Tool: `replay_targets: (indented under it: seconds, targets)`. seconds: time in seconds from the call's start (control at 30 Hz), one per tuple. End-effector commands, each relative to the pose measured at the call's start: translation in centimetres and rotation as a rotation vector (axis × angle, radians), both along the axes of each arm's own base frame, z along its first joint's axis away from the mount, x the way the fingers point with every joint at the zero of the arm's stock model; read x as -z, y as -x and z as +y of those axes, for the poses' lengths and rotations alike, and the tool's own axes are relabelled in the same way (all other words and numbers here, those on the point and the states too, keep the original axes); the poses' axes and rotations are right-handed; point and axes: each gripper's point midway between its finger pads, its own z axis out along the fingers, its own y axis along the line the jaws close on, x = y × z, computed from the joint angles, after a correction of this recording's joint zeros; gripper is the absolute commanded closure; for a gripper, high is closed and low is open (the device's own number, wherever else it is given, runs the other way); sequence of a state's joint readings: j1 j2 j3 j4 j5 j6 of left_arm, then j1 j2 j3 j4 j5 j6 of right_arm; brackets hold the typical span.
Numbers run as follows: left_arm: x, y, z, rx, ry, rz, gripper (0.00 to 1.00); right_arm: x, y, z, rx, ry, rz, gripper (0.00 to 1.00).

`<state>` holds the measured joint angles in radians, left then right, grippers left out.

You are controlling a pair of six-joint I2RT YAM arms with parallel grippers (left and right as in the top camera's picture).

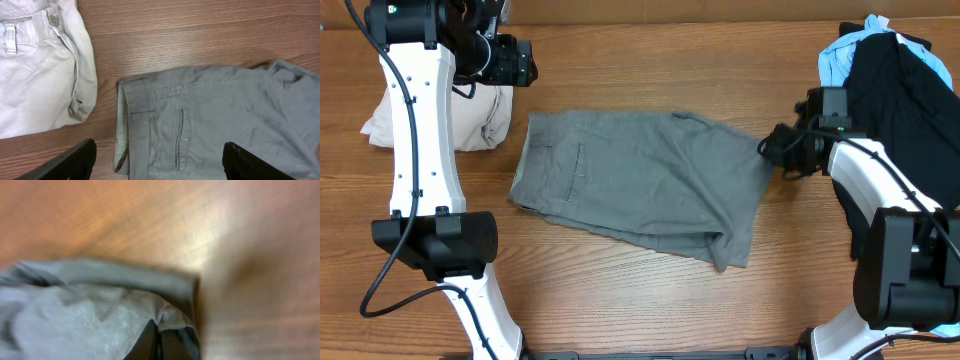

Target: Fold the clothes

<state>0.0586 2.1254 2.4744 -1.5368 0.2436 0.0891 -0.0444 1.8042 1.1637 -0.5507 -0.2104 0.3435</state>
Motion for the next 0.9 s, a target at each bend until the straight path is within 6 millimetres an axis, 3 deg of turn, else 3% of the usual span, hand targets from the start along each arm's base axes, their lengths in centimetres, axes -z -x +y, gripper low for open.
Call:
replay_targets:
  seconds: [0.0,0.13,0.23,0.27,0.3,0.5,0.7,0.73,0.8,0.87]
  targets:
    - [0.3,-0.2,-0.5,0.030,0.001,0.000,0.17,-3.1,-3.4,-1.2,-0.029,0.071,-0.144,0.96]
    - [0.4,-0.1,-0.5,0.030,0.001,0.002,0.17,-3.0,-3.3,-1.3,-0.024,0.081,-0.134,0.92]
    - [0.3,-0.2,-0.5,0.030,0.001,0.001,0.17,-2.2,-1.9,-1.0,-0.049,0.071,-0.072,0.22]
    - [0.4,-0.1,-0.5,0.030,0.001,0.002,0.17,-1.9,-1.2,-0.6,-0.059,0.050,-0.042,0.04]
    - [0.4,-0.1,-0.5,0.029,0.001,0.002,0.17,-1.7,-0.5,-0.3,-0.067,0.029,-0.012,0.00]
    - [0.4,0.0,-0.6,0.030,0.002,0.008,0.17,-0.1,4.6,1.7,-0.060,-0.088,0.208,0.00]
    - [0.4,0.0,-0.5,0.030,0.002,0.008,0.16,2.3,7.3,4.0,-0.116,-0.104,0.274,0.00]
    - [0.4,0.0,-0.5,0.030,0.002,0.009,0.16,2.7,7.5,4.3,-0.123,-0.103,0.272,0.02]
    - [0.4,0.0,-0.5,0.030,0.002,0.008,0.16,3.5,7.6,4.8,-0.137,-0.095,0.256,0.15]
    - [0.4,0.0,-0.5,0.030,0.001,0.006,0.16,4.4,7.8,5.0,-0.138,-0.062,0.243,0.19]
